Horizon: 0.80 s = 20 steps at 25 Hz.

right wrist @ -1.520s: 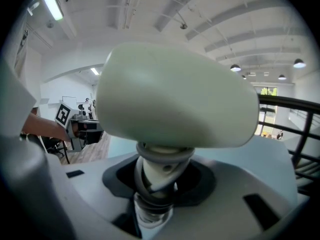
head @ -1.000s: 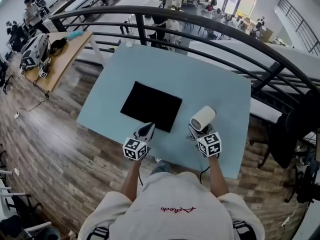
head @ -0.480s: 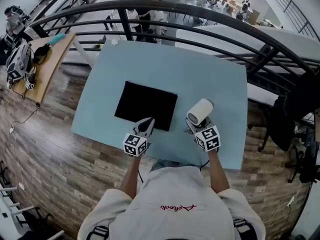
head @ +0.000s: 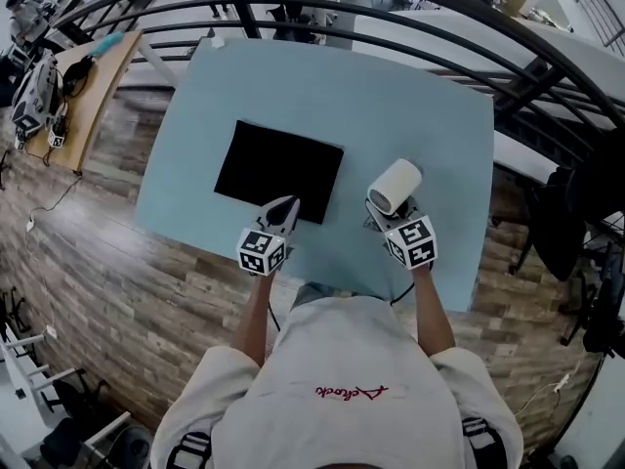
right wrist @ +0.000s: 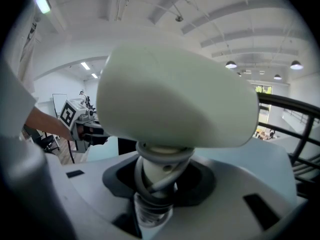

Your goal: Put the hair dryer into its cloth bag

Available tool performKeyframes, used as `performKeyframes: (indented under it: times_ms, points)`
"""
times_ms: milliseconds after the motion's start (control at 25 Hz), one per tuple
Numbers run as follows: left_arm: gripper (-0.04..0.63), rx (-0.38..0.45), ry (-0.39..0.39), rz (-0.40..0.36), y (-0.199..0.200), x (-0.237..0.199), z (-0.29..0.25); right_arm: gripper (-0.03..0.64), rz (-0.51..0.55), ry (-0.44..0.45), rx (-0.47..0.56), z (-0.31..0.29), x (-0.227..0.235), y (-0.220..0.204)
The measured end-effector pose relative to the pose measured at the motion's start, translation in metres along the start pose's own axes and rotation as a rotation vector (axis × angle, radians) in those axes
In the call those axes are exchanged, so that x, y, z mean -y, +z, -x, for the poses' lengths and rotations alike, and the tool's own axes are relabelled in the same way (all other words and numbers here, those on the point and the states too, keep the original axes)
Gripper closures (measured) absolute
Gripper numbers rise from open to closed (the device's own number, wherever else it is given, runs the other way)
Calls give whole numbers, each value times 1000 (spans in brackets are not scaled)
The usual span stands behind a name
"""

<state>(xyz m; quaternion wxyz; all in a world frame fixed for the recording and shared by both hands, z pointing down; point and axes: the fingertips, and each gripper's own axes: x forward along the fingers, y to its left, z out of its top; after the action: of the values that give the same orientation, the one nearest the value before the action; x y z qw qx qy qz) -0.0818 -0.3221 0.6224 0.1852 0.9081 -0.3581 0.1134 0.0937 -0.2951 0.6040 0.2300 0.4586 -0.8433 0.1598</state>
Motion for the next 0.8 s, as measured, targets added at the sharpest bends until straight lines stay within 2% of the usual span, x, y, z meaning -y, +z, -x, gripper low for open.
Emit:
performKeyframes:
  times_ms: [440, 480, 560, 600, 680, 800]
  points:
    - [586, -151, 40, -20, -42, 21, -43, 453, -3, 81, -30, -3, 21, -28]
    - [577, -169, 40, -22, -48, 22, -48, 453, -7, 86, -31, -5, 23, -30]
    - [488, -214, 40, -26, -60, 25, -57, 453, -14, 97, -33, -7, 25, -34]
    - [471, -242, 44, -35, -66, 27, -61, 454, -17, 102, -35, -7, 25, -35]
    - [454, -311, 59, -89, -81, 28, -66, 453, -21, 112, -40, -8, 25, -39]
    - [449, -417, 68, -214, -100, 33, -74, 453, -17, 116, -46, -8, 25, -42]
